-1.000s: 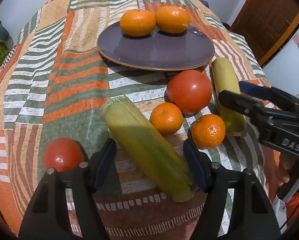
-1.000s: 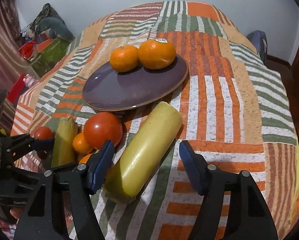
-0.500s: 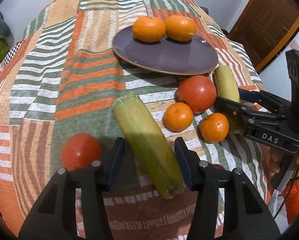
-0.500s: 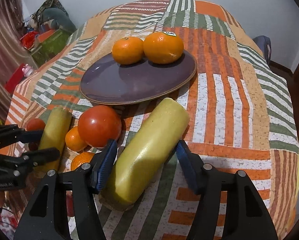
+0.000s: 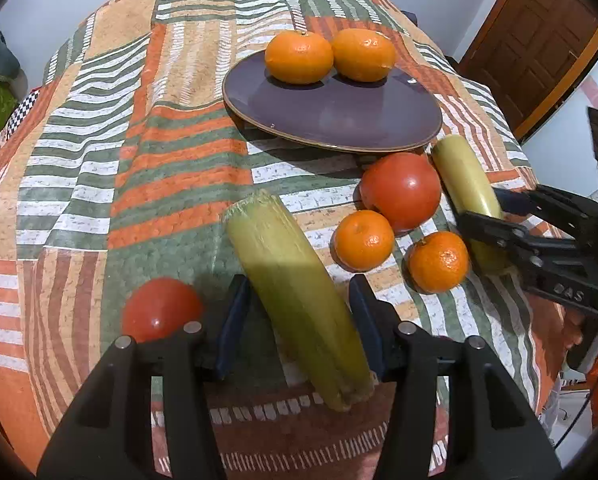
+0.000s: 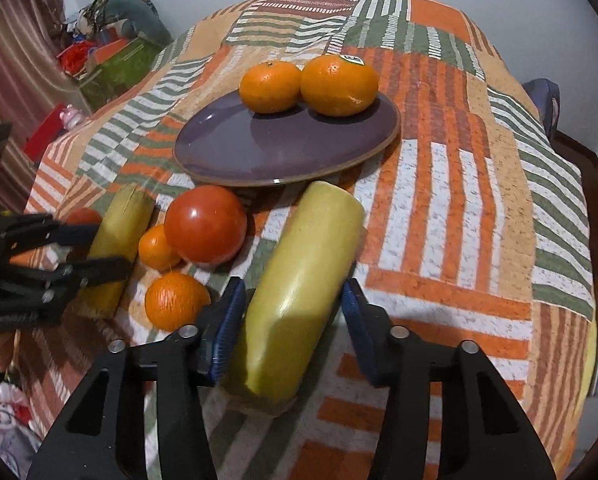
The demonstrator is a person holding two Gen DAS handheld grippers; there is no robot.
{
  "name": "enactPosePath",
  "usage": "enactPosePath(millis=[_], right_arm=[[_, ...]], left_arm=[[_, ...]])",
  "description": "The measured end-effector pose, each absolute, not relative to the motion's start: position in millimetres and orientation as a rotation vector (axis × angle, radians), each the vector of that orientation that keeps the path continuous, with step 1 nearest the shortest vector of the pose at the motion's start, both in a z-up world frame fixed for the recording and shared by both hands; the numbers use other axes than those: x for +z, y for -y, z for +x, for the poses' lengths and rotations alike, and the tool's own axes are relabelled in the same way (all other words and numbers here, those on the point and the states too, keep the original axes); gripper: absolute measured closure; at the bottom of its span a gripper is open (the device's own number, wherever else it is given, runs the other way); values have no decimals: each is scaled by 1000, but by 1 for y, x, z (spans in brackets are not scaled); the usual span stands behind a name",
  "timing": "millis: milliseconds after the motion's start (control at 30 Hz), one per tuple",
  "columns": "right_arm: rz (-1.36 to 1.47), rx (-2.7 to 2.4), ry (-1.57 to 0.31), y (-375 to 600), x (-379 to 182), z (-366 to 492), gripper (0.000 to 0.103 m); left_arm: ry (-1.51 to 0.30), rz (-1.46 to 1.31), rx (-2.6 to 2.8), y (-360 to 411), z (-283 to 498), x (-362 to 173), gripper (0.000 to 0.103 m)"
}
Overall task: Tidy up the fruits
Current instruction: 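Grasp the yellow squash with the right tool while the left tool grasps the green corn cob, then lift the yellow squash with the right tool while the left tool carries the corn toward the plate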
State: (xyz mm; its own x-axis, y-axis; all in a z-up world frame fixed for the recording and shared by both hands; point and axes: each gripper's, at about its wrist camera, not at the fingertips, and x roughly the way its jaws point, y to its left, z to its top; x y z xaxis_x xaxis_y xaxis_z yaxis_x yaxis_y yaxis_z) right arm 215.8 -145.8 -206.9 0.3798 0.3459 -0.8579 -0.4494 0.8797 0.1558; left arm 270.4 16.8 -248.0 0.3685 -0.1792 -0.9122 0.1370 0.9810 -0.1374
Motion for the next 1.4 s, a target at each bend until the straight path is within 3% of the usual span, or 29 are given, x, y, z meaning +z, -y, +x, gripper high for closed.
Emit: enactPosePath(millis=[167, 667, 1400], right_arm=[[-135, 498, -1070, 159, -205, 204, 68], [-67, 501, -1086, 160, -206, 210, 68], [-27, 488, -1021, 153, -206, 223, 68]], left_arm=[[-1170, -46, -204, -19, 273, -250, 50], [-1144, 26, -222, -33, 277, -245, 61], [-1111, 33, -186, -28, 289, -246, 64]])
